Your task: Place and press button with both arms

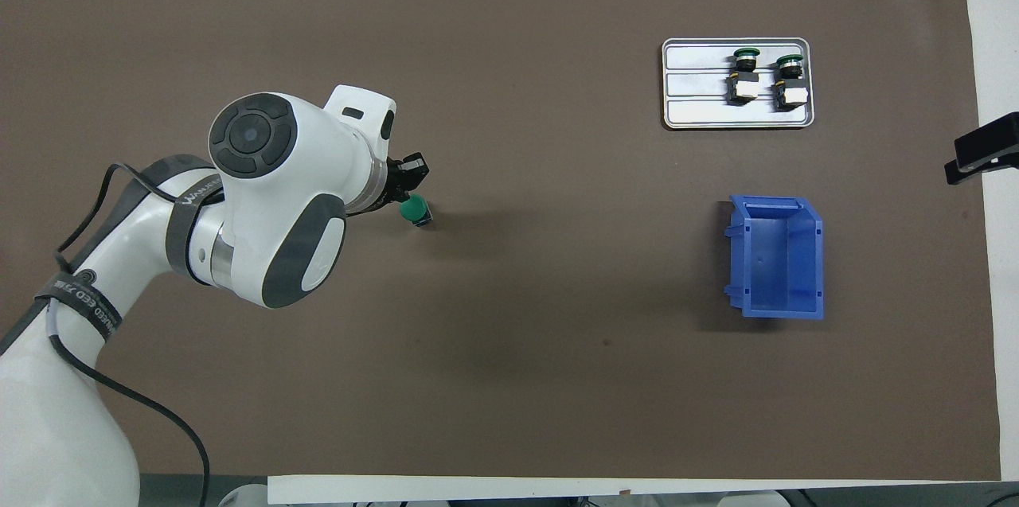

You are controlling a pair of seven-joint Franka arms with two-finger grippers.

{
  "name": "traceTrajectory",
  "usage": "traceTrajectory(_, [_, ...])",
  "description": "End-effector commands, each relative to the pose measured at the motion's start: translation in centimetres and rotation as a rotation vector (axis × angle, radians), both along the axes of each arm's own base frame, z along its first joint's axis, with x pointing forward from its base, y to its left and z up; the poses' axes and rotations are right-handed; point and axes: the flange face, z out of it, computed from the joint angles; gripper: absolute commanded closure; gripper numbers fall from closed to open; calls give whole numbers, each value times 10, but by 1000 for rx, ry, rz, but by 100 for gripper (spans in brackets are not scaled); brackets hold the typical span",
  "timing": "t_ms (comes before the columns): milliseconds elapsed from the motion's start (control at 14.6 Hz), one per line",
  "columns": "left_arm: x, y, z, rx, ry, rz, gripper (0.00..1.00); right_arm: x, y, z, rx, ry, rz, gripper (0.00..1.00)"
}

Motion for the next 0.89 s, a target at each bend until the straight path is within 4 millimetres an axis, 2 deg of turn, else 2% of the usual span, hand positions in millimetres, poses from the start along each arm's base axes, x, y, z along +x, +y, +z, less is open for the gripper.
traceTrajectory(0, [-3, -2, -5, 6, -27, -11, 100, -8, -1, 1, 1, -5, 19, 1])
traceTrajectory(823, [-21, -3, -39, 18, -19, -31, 100, -8, -1, 1, 3, -5, 19, 1])
